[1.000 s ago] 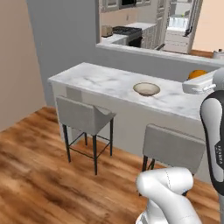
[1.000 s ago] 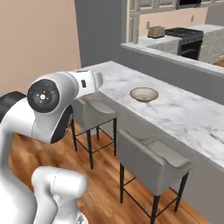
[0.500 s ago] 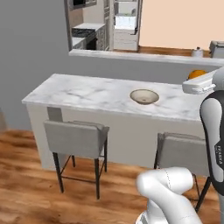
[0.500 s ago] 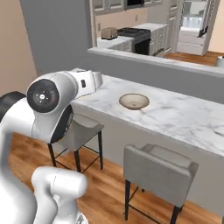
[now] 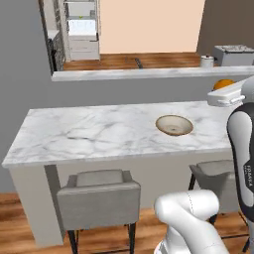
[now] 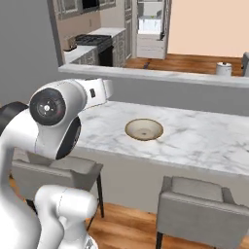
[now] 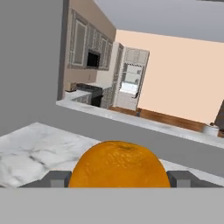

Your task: Retrieve the orange and pear from the fridge and place them into the bowl on the dining table.

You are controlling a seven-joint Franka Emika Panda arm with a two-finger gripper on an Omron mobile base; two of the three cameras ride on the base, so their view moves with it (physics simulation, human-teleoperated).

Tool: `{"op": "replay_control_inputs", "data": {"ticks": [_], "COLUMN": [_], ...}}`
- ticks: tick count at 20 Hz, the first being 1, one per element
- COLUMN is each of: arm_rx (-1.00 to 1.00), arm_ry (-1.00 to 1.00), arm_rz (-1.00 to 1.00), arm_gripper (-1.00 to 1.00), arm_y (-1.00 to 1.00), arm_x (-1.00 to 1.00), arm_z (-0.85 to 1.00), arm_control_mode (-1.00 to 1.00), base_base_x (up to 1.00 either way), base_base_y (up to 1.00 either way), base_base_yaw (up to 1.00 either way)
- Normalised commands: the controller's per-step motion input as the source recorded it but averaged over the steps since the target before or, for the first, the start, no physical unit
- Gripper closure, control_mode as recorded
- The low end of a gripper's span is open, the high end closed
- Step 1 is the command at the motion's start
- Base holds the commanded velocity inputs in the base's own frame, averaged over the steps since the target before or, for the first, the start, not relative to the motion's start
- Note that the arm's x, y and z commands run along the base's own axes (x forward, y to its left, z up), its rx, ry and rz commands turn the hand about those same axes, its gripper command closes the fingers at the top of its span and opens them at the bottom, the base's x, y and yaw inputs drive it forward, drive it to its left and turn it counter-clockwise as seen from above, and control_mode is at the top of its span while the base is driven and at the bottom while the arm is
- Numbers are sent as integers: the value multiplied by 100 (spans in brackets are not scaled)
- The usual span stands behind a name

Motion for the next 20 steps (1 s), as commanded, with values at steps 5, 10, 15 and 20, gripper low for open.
{"op": "replay_control_inputs", "data": {"ticks": [5,10,15,20], "arm_rx": [0,0,0,0], "arm_ry": [0,0,0,0], "arm_rz": [0,0,0,0], "arm_gripper": [100,100,100,100], "arm_y": [0,0,0,0], "arm_x": [0,0,0,0], "arm_z": [0,0,0,0], "arm_control_mode": [100,100,100,100], "base_base_x": [100,100,100,100], "base_base_y": [41,-17,-18,-25], "base_base_yaw": [-42,-15,-1,18]}}
